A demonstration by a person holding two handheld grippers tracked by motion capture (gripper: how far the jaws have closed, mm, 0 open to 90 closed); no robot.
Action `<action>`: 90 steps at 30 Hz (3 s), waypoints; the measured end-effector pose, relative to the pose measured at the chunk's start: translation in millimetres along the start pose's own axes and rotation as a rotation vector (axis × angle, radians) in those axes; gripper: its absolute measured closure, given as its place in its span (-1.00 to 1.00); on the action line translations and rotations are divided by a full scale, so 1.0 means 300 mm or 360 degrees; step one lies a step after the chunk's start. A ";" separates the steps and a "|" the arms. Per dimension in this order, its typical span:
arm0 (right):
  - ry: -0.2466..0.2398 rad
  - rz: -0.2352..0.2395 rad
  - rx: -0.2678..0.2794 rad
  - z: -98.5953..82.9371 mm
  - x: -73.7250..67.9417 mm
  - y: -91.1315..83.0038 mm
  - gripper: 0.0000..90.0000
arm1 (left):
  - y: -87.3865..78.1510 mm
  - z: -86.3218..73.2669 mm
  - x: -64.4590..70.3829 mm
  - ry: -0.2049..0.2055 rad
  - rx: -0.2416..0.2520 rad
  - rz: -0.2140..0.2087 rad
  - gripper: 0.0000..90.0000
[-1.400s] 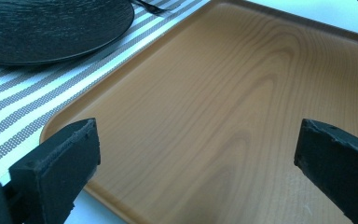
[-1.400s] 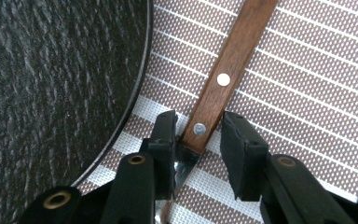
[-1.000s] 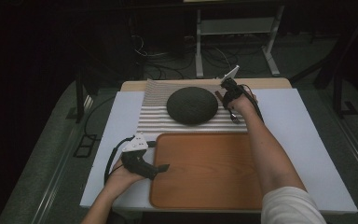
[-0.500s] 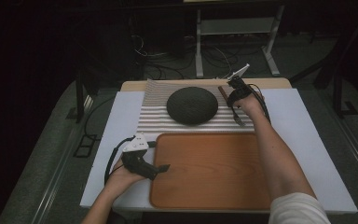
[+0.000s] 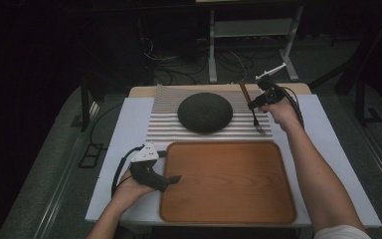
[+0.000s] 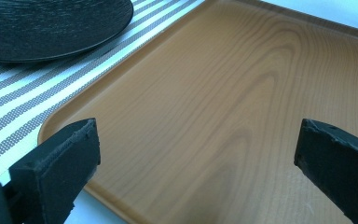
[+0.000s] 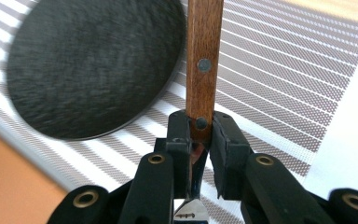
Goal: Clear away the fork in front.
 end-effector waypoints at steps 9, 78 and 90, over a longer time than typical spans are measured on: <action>-0.0083 0.0147 0.0166 -0.080 -0.055 -0.096 0.72 | 0.001 0.000 0.001 -0.0005 0.0005 -0.0004 -1.00; -0.0363 0.0495 0.0585 -0.517 -0.277 -0.234 0.72 | 0.204 0.307 0.032 0.0127 0.0095 -0.0272 -1.00; -0.0363 0.0513 0.0643 -0.516 -0.303 -0.243 0.72 | 0.244 0.362 0.052 0.0060 0.0230 -0.0259 -0.69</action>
Point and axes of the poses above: each handheld gripper's, and its own axes: y roughly forward along the jaws, z roughly out of its top, x roughly to its right, the point moved 3 cm from there along y, roughly forward along the jaws, and after that the axes turned 11 degrees about -z, right-handed, at the moved point
